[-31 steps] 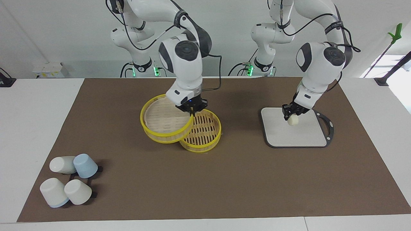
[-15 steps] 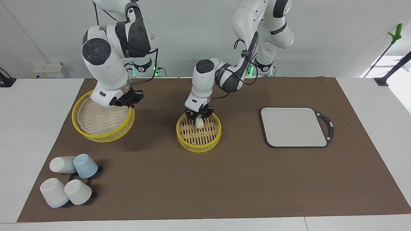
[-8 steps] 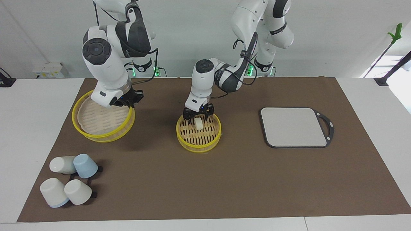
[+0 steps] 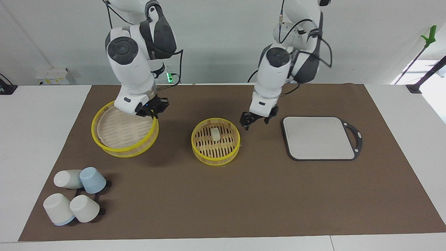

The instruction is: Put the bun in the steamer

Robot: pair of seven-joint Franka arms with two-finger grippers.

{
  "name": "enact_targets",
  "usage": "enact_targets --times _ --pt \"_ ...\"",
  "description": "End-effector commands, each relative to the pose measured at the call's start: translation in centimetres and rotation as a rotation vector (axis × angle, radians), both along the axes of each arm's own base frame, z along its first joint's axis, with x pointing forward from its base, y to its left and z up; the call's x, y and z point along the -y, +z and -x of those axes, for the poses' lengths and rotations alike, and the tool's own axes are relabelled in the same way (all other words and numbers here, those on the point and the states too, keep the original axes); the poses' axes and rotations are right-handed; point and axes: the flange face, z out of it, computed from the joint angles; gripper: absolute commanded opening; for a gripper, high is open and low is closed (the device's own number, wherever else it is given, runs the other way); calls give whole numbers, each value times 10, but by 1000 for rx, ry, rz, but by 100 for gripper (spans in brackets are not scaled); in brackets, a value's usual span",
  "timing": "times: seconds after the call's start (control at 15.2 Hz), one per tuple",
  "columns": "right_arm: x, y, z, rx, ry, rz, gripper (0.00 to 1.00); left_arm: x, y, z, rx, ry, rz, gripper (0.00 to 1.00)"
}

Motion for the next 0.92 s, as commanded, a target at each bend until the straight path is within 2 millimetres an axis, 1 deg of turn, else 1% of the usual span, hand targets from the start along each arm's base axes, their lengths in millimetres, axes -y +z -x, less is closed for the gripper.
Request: enact_targets --times 0.0,0.07,0.13,0.2,0.33,0.46,0.53,0.66,0.79,0.86 --pt "-115 -12 25 90 -119 -54 0 -92 37 -9 -25 -44 -16 100" --pt "-153 -22 31 120 -131 -75 0 -119 45 -10 -29 -69 -15 100" --pt "-186 -34 37 140 -132 -88 0 -145 49 -11 -43 -95 -16 100" --pt "-200 -47 38 144 -152 -89 0 -172 56 -10 -48 -126 -15 100" --pt "-215 -72 40 140 -130 -65 0 -207 66 -4 -58 -220 -60 100" --pt "-216 -87 37 133 -136 -70 0 -225 73 3 -77 -299 -73 100" --pt "-220 -96 39 121 -136 -65 0 -229 75 7 -89 -330 -69 100" --pt "-224 -106 38 117 -139 -65 0 -235 80 17 -109 -371 -62 100" --pt "-227 -110 39 94 -159 -88 0 -240 85 23 -120 -426 -55 100" --pt "-235 -111 45 76 -170 -104 0 -244 86 23 -120 -435 -54 100"
